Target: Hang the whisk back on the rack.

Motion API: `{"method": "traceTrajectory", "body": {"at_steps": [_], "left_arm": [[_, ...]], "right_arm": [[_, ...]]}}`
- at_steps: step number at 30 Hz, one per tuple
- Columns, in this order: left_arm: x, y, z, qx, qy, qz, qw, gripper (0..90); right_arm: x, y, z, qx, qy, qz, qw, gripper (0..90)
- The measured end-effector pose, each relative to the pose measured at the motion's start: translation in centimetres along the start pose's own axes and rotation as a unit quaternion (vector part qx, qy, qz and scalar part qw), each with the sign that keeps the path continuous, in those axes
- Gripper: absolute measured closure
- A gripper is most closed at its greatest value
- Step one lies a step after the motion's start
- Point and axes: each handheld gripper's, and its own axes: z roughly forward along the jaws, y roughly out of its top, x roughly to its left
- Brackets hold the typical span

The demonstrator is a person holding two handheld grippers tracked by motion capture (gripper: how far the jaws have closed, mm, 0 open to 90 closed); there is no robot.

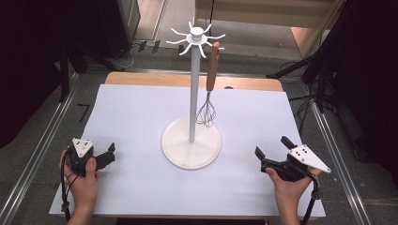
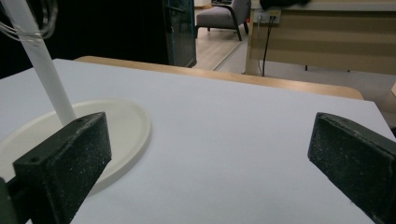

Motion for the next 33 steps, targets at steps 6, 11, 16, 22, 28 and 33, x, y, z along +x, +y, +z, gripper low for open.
{"method": "traceTrajectory", "body": {"at_steps": [6,11,16,22,28,33], "left_arm": [[0.1,0.0,0.1,0.0,-0.002,-0.003,1.0,13.9],[0.0,0.0,0.0,0.001,-0.001,0.0,1.0,13.9],[0.2,0.0,0.0,0.001,-0.006,-0.006,1.0,13.9],[0.2,0.0,0.0,-0.003,-0.007,-0.007,1.0,13.9],[0.2,0.0,0.0,-0.004,-0.007,-0.009,0.9999,13.9],[0.2,0.0,0.0,-0.004,-0.006,-0.007,0.9999,13.9]], "right_arm": [[-1.0,-1.1,-0.2,0.01,-0.01,0.002,0.9999,0.0],[-2.0,-1.9,-0.5,0.018,-0.021,0.004,0.9996,0.0],[-3.1,-2.7,-0.8,0.032,-0.027,0.007,0.9991,0.0],[-4.3,-3.9,-0.8,0.049,-0.036,0.013,0.9981,0.0],[-5.3,-4.5,-0.8,0.061,-0.05,0.02,0.9967,0.0],[-6.0,-4.5,-1.1,0.059,-0.055,0.03,0.9962,0.0]]}}
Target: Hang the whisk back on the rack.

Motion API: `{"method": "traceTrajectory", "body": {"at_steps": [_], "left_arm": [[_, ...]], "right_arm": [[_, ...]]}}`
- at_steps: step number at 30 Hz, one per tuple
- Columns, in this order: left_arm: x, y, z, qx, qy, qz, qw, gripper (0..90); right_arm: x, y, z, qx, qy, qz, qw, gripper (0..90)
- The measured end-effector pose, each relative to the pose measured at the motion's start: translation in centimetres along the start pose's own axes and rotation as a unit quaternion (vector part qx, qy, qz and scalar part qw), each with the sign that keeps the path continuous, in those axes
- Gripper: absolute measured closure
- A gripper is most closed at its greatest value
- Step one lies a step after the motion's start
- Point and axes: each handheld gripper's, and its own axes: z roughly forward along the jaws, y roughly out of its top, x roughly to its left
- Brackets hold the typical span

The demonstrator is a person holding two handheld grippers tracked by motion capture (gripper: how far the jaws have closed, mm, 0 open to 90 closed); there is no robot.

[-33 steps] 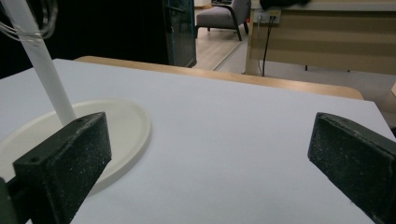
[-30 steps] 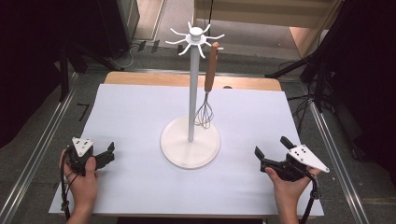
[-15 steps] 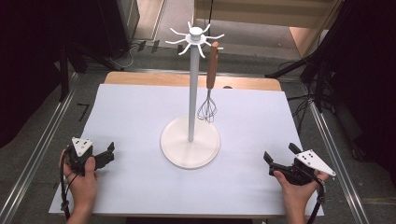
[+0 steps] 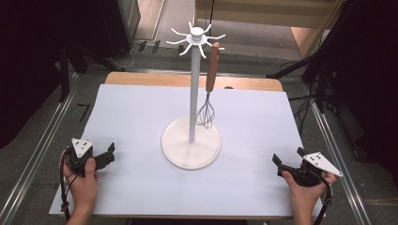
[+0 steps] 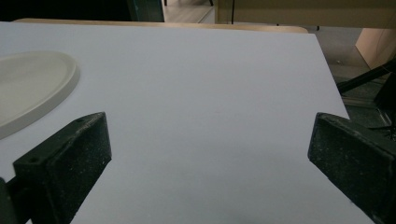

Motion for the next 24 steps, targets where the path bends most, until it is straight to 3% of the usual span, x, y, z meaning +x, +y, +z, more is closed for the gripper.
{"method": "traceTrajectory", "body": {"at_steps": [12,19,24], "left_arm": [[0.0,0.0,0.0,0.0,0.001,0.0,1.0,13.9],[0.0,0.0,0.0,-0.002,0.0,-0.001,1.0,13.9],[0.0,0.0,-0.1,-0.001,0.001,0.0,1.0,13.9]], "right_arm": [[-2.5,-0.4,-1.2,0.001,-0.035,0.018,0.9992,0.2],[-3.1,-0.5,-1.4,0.002,-0.041,0.025,0.9989,0.4],[-3.1,-0.8,-0.4,0.032,-0.031,0.026,0.9987,0.9]]}}
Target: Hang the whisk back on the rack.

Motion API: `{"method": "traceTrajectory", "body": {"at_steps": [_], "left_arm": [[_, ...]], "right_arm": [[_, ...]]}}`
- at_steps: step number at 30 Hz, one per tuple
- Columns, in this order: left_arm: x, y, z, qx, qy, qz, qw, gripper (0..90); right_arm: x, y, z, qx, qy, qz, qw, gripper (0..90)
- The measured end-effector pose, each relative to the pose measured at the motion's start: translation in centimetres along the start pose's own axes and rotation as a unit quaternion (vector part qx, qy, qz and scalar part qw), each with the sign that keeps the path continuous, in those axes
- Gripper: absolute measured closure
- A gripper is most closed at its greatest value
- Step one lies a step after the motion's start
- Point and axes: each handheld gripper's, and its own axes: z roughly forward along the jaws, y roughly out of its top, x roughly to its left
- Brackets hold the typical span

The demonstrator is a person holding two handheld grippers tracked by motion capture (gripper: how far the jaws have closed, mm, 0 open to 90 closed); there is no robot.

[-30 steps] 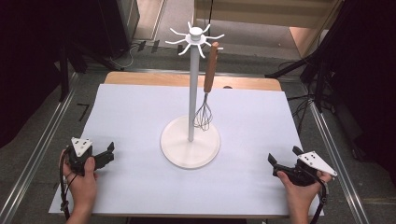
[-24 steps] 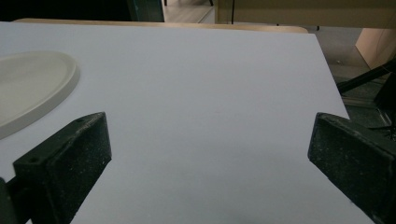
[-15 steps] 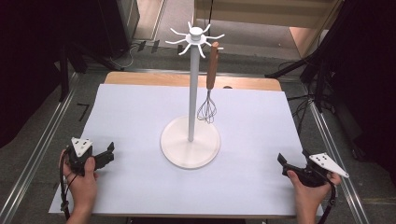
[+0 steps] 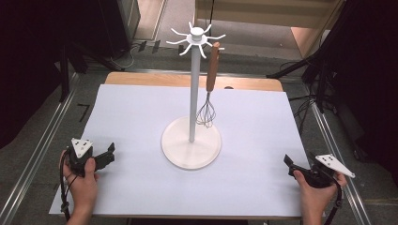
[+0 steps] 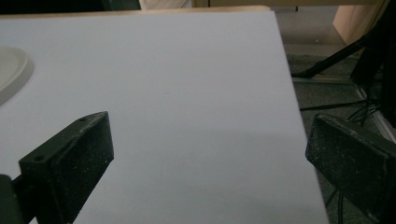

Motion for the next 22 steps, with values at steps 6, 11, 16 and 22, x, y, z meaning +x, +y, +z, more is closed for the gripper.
{"method": "traceTrajectory", "body": {"at_steps": [6,11,16,22], "left_arm": [[-0.03,0.0,0.02,-0.001,0.001,0.001,1.0,13.9],[-0.02,0.0,0.0,0.0,0.0,0.002,1.0,13.9],[0.01,-0.01,0.01,-0.001,0.0,-0.001,1.0,13.9],[-0.01,0.03,0.08,0.003,0.001,0.0,1.0,14.0]], "right_arm": [[0.77,0.07,0.43,0.02,-0.002,-0.027,0.9994,4.7],[0.68,0.05,0.41,0.017,0.002,-0.026,0.9995,6.9],[0.83,0.05,0.48,0.02,0.002,-0.031,0.9993,9.6],[0.97,0.0,0.26,0.009,0.0,-0.035,0.9993,13.3]]}}
